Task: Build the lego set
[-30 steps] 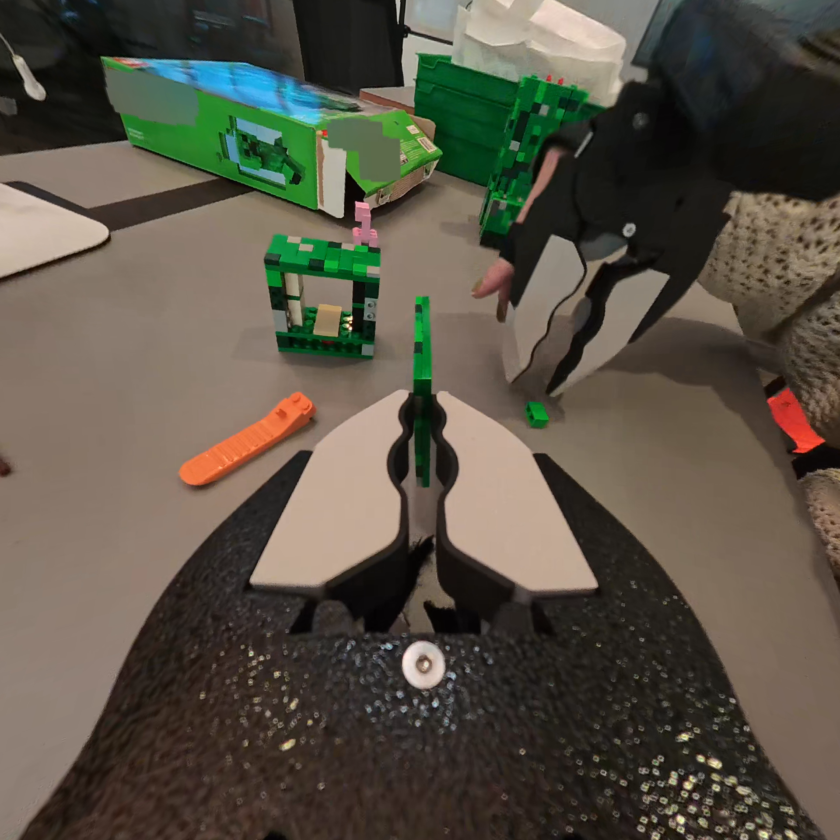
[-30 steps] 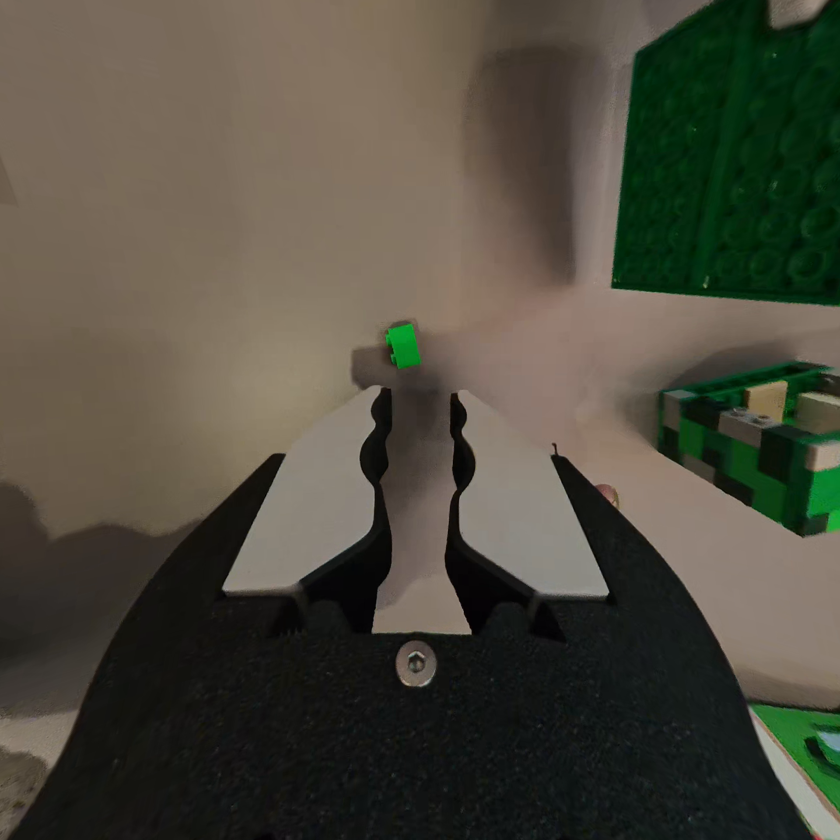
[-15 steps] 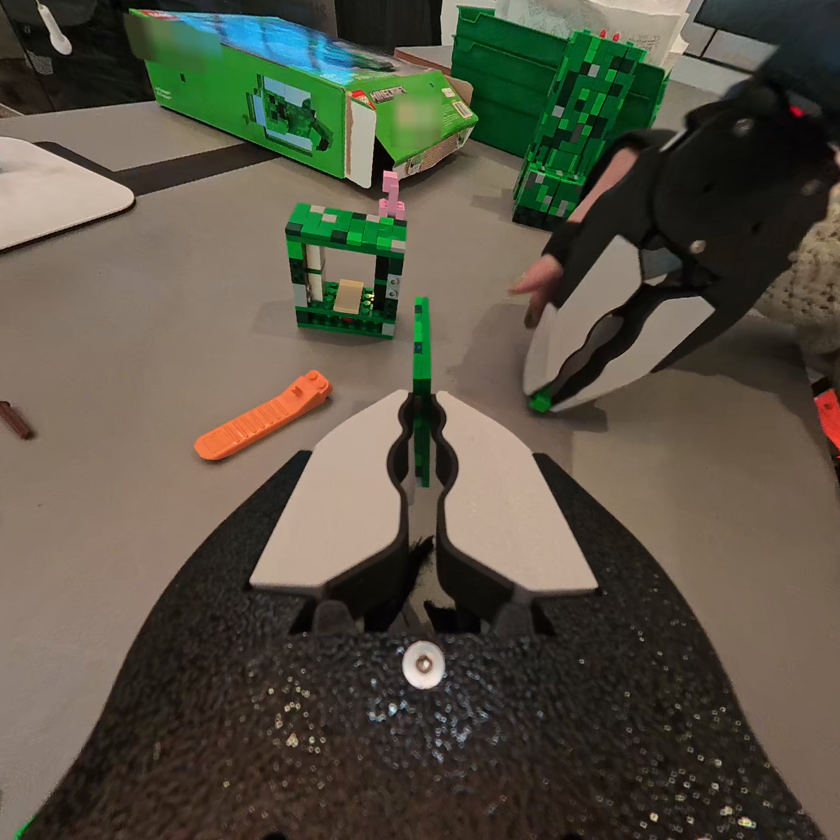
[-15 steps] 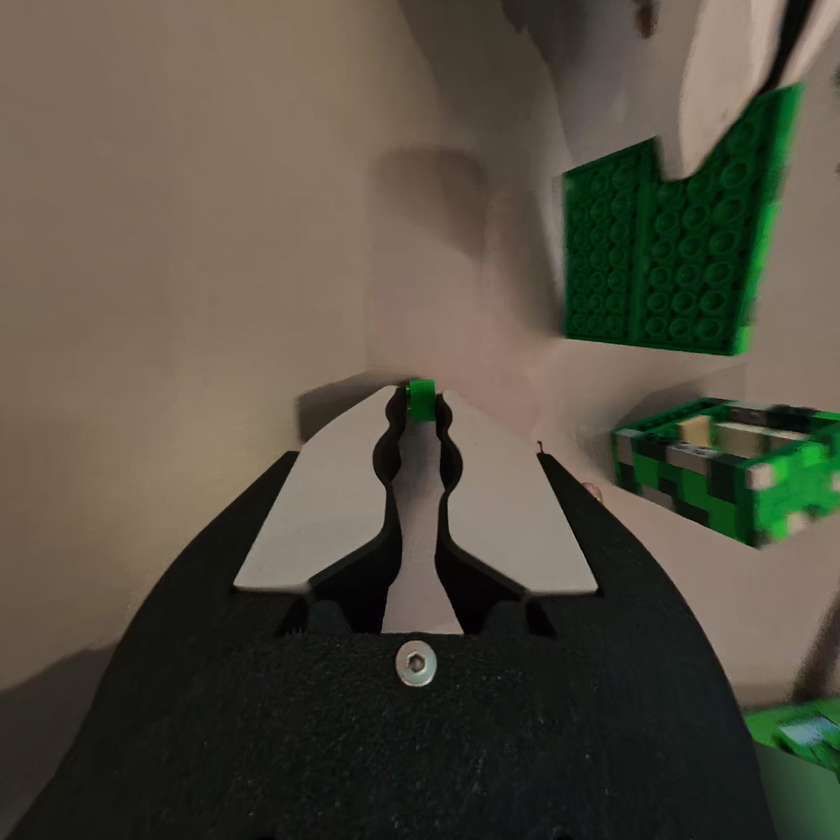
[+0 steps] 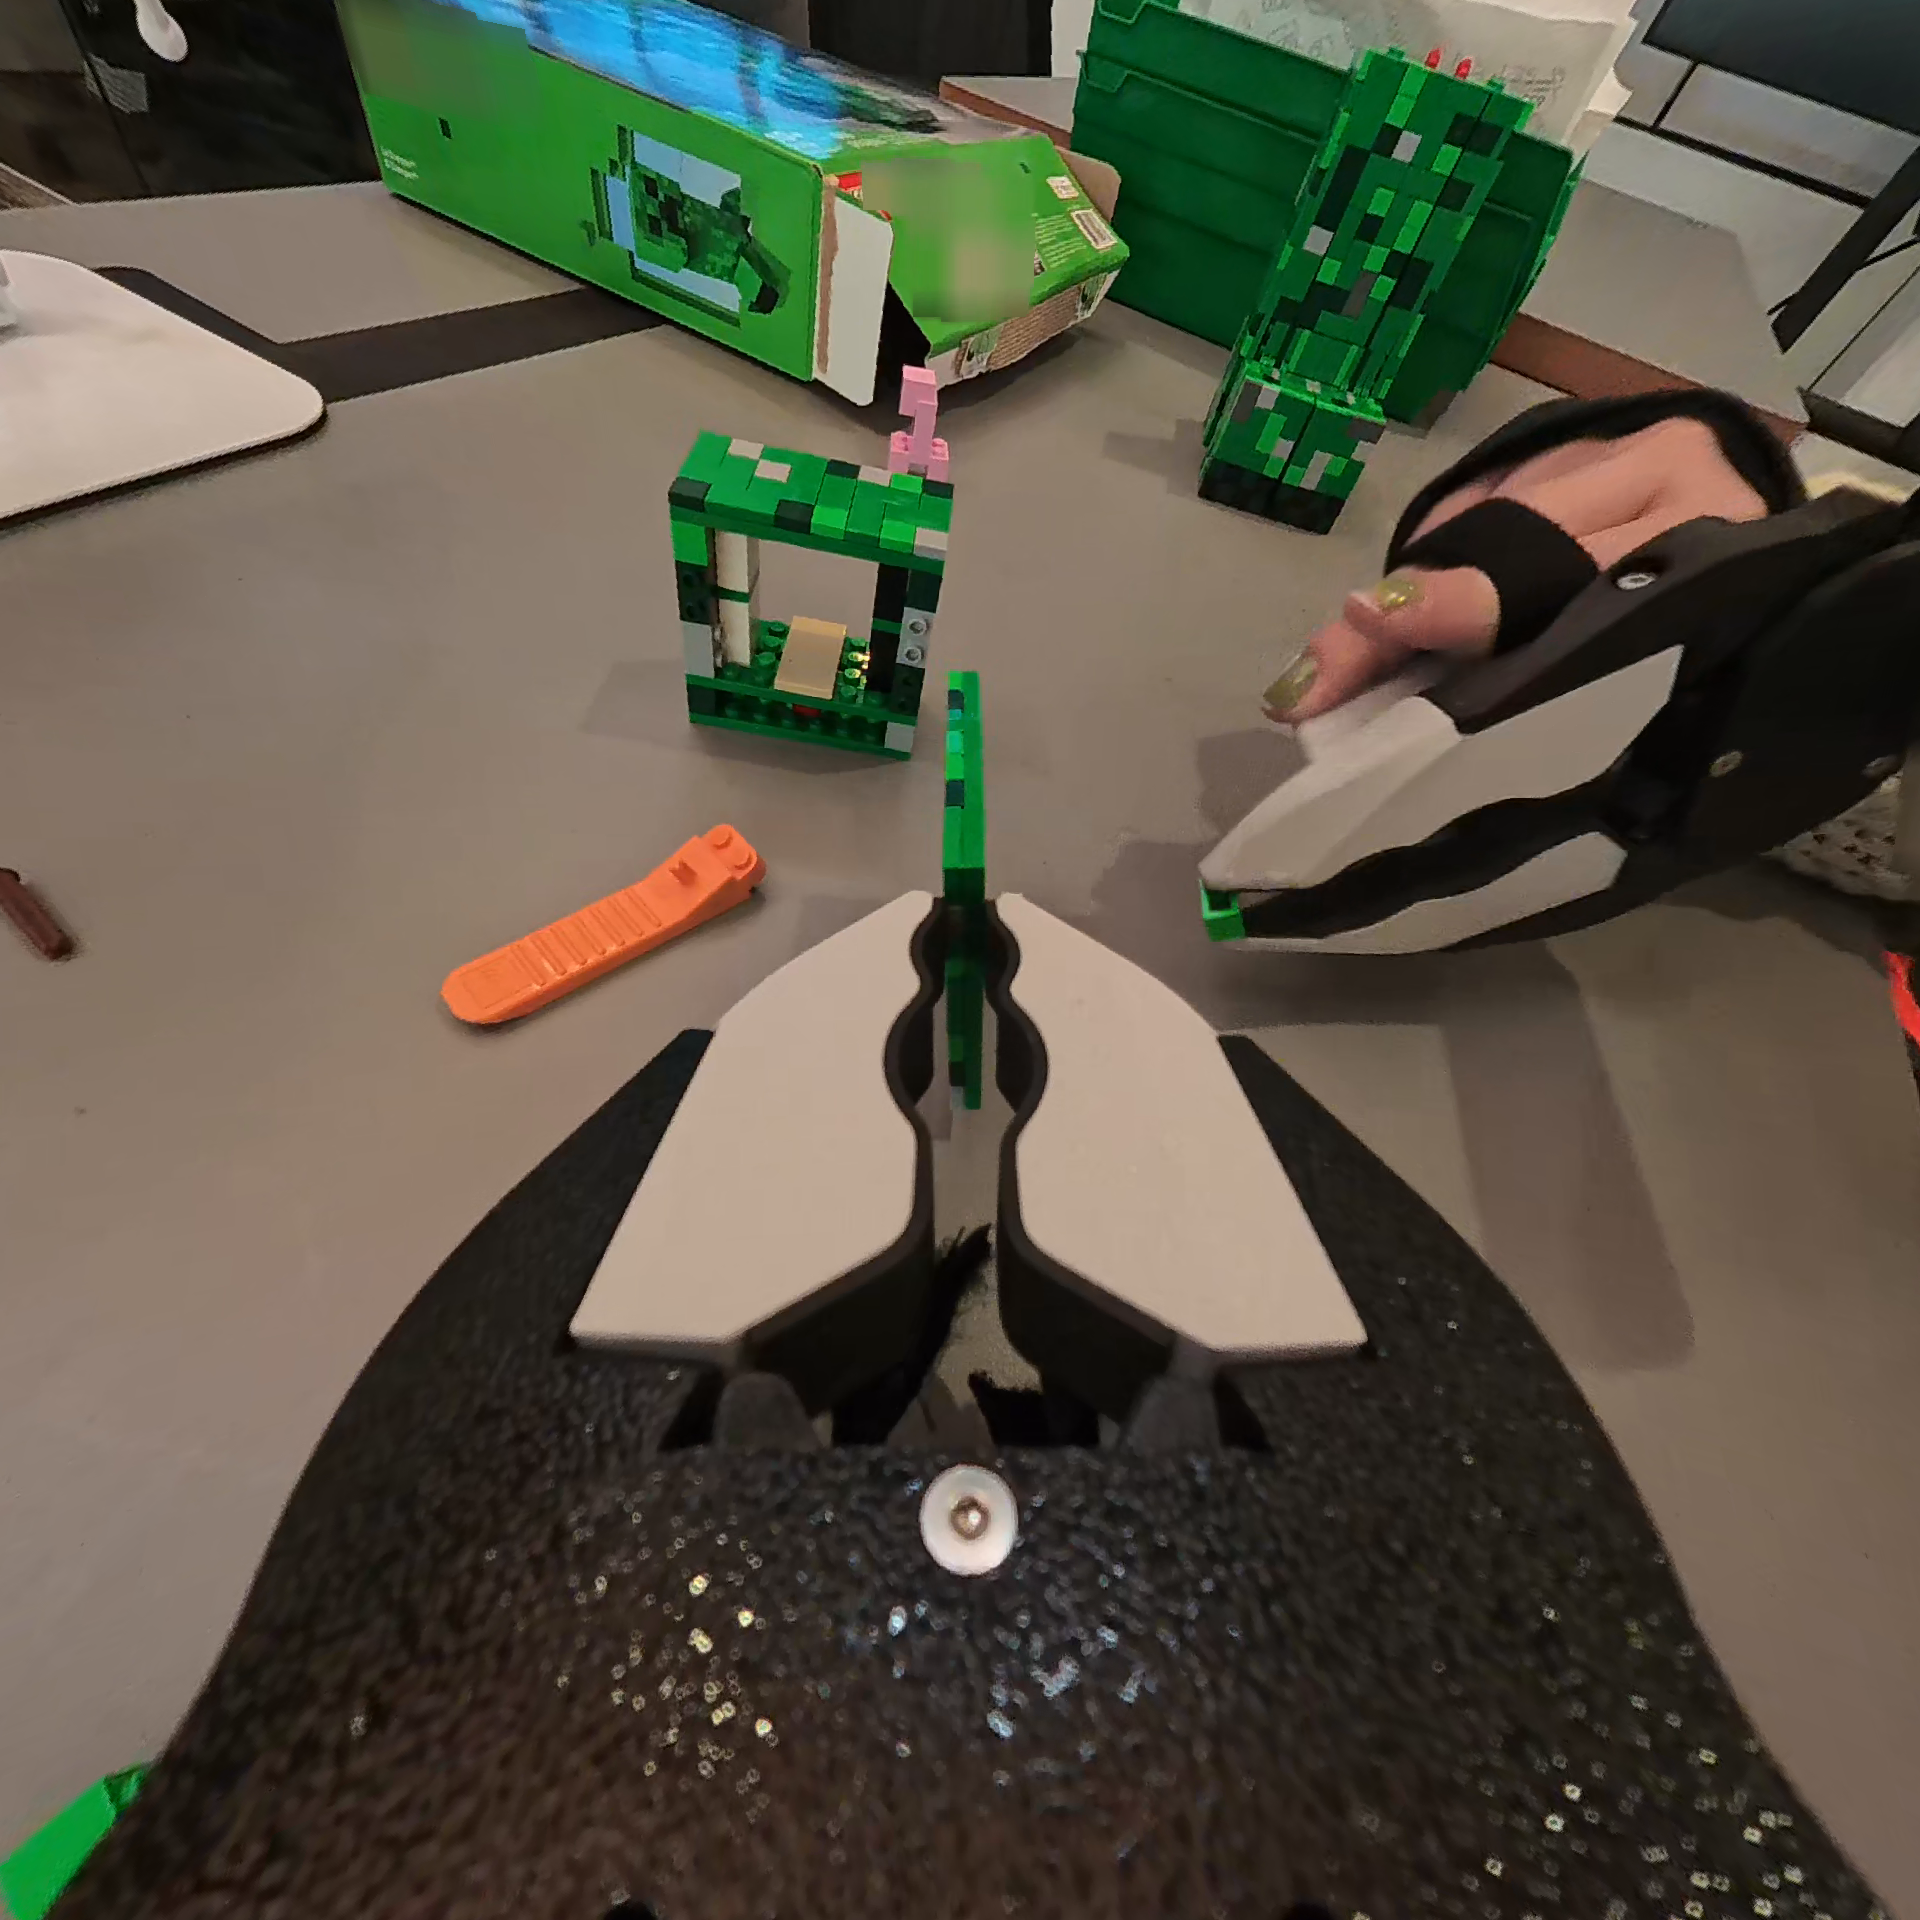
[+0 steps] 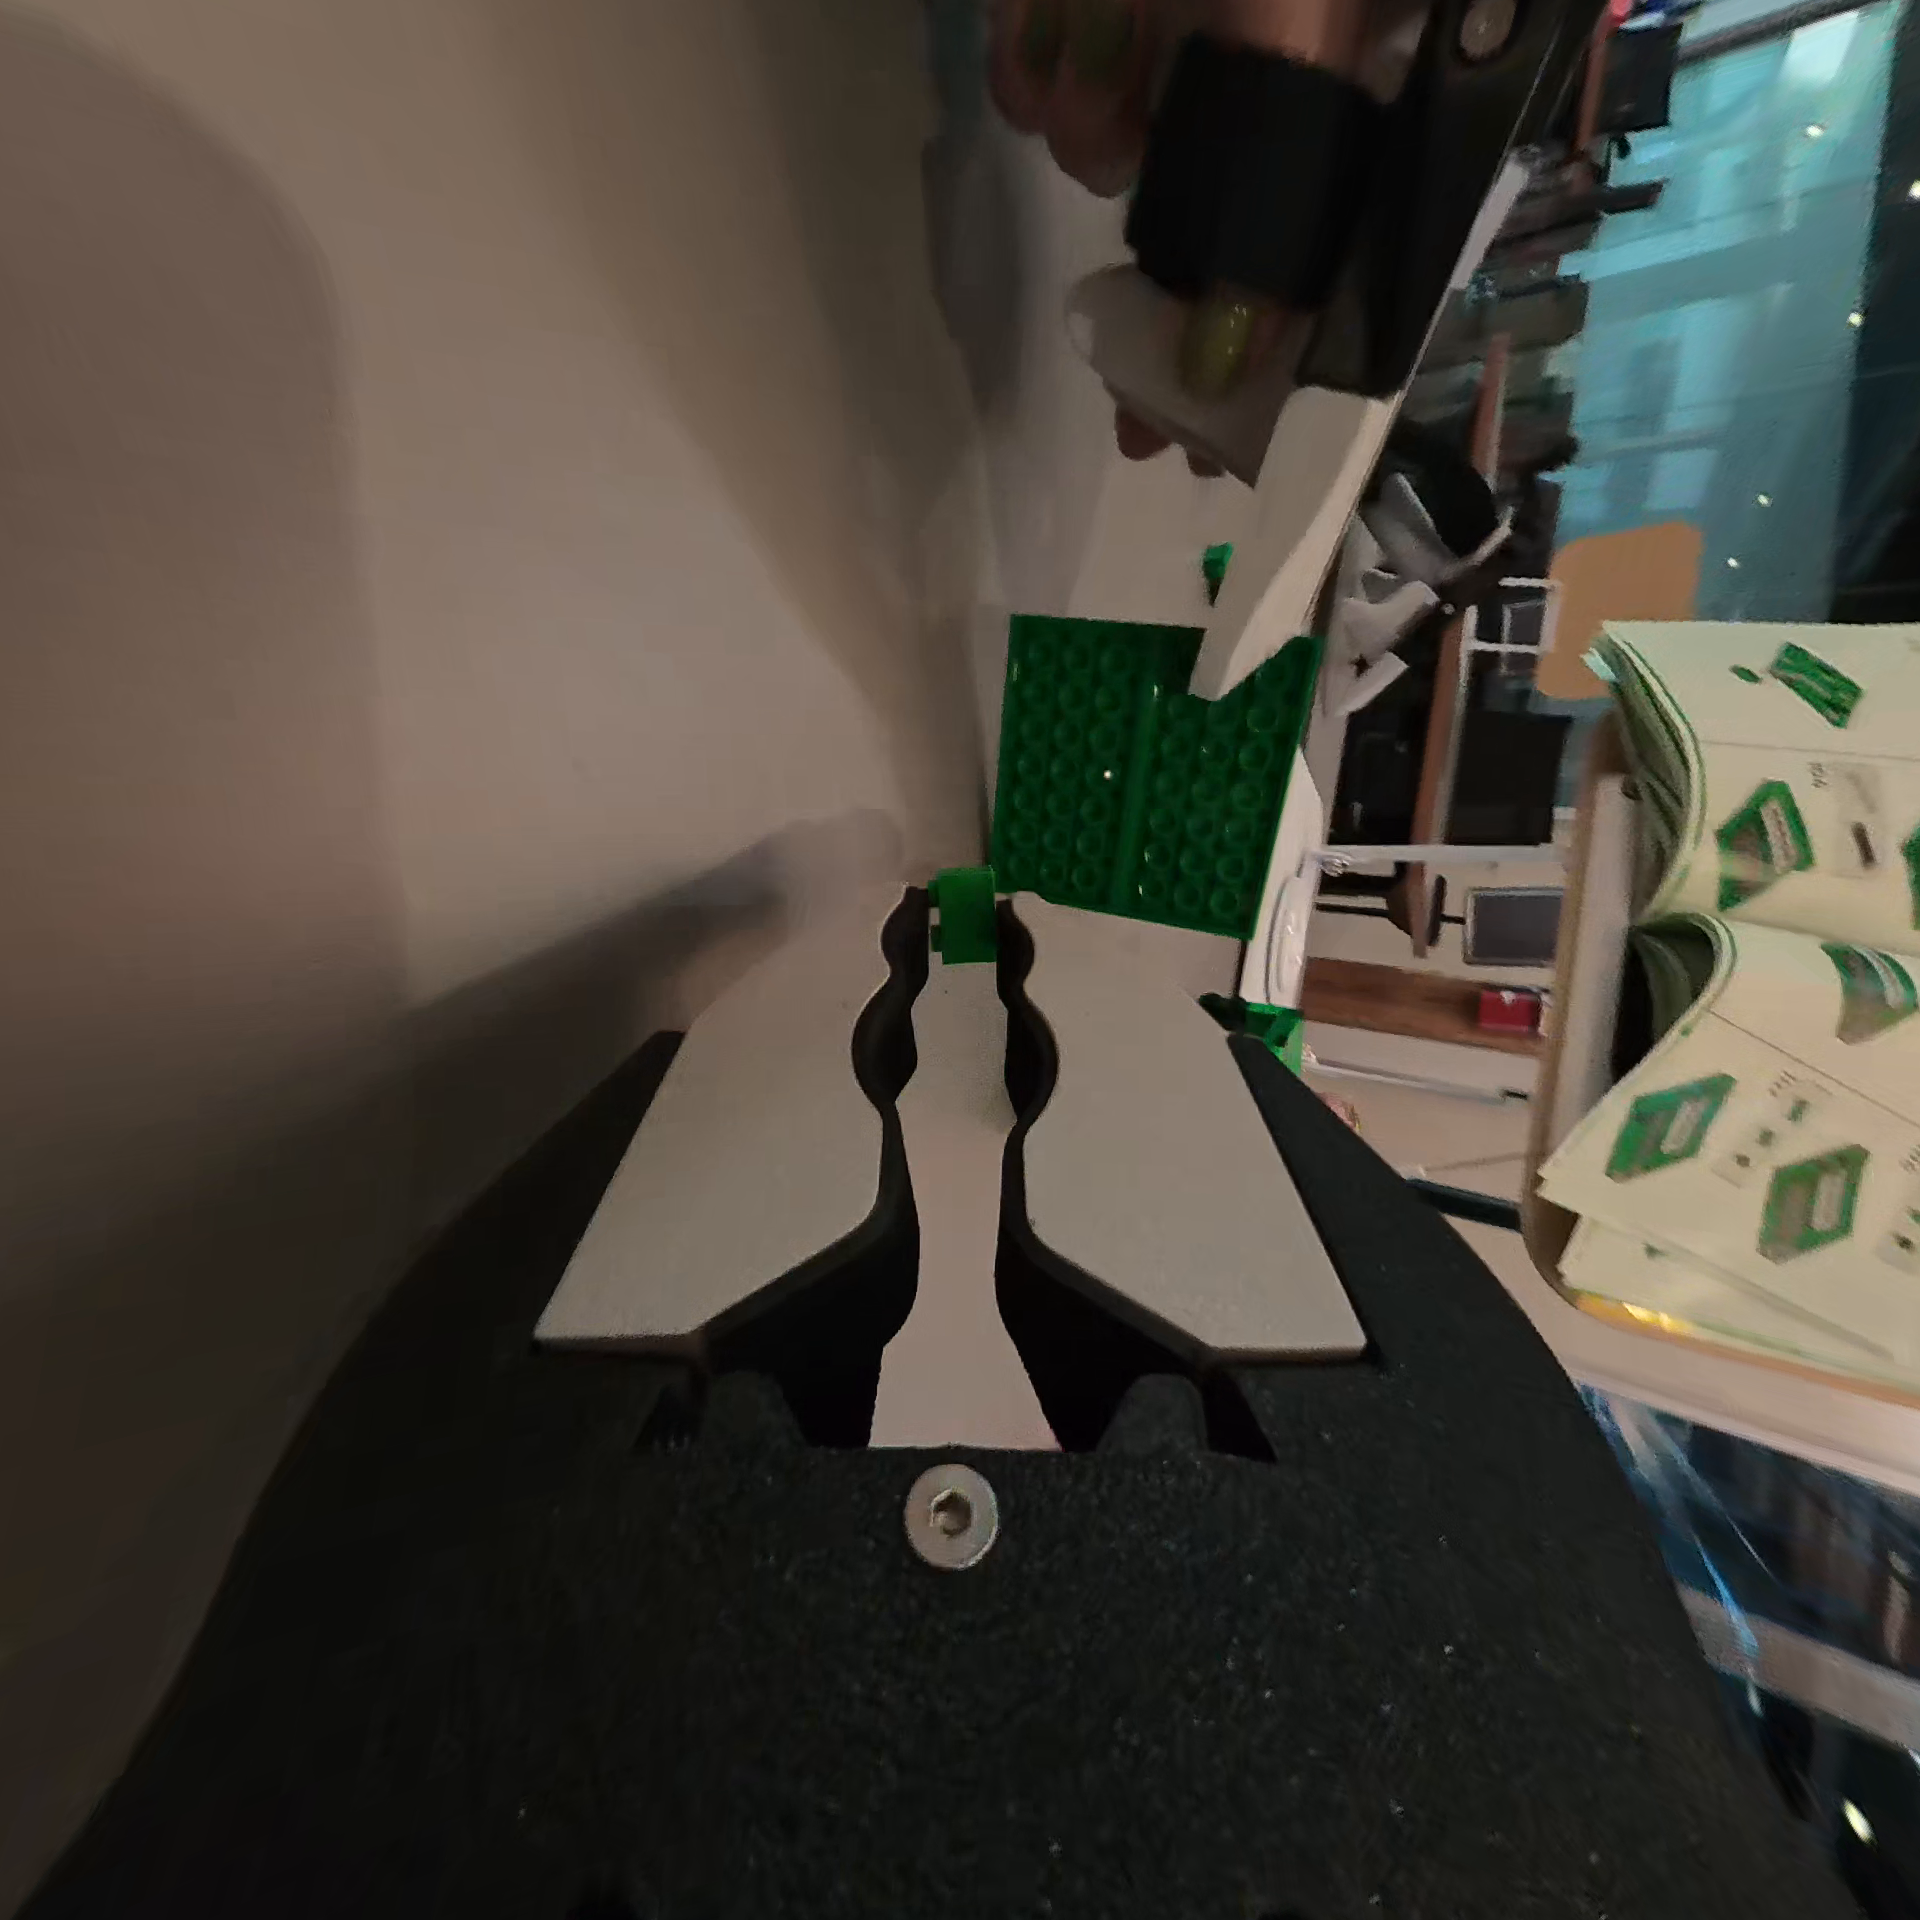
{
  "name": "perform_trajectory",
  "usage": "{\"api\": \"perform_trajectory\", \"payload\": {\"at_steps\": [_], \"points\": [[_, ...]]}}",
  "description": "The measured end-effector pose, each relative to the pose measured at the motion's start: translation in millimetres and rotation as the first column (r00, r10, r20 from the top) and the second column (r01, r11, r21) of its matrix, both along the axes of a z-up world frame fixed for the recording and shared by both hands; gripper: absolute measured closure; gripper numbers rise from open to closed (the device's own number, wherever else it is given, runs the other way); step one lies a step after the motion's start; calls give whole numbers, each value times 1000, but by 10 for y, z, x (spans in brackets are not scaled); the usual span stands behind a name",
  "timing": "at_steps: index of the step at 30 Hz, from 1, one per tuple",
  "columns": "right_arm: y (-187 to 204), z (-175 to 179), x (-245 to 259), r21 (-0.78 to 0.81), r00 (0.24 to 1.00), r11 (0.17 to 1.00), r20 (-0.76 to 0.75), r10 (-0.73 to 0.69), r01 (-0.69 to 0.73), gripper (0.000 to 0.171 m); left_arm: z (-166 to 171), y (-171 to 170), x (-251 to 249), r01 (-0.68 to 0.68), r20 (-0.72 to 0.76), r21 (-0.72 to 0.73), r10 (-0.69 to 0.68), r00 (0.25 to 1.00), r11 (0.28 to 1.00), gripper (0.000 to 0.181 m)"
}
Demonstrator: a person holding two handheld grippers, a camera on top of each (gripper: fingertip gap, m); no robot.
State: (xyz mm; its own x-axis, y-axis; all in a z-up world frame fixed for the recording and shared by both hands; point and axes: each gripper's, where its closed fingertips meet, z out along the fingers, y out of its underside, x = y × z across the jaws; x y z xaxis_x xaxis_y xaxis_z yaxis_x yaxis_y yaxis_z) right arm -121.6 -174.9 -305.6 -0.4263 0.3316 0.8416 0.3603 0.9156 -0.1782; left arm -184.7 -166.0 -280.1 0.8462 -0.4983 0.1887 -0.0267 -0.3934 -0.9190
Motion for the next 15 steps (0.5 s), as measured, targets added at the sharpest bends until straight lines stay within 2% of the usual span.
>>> {"api": "perform_trajectory", "payload": {"at_steps": [3,6,9,15], "points": [[-78,4,34,-40,998,998,56,43,-40,158,-6,-3,10,5,-10,1,-5,1000,1000,175],[-189,-67,147,-208,978,977,187,91,-51,153,-13,-7,19,10,-17,0,-10,1000,1000,175],[-272,-74,253,-481,938,876,320,136,37,151,-16,-12,28,15,-22,0,-15,1000,1000,175],[-102,-17,137,-717,860,656,468,202,235,154,-26,-22,51,27,-43,2,-27,999,1000,175]]}}
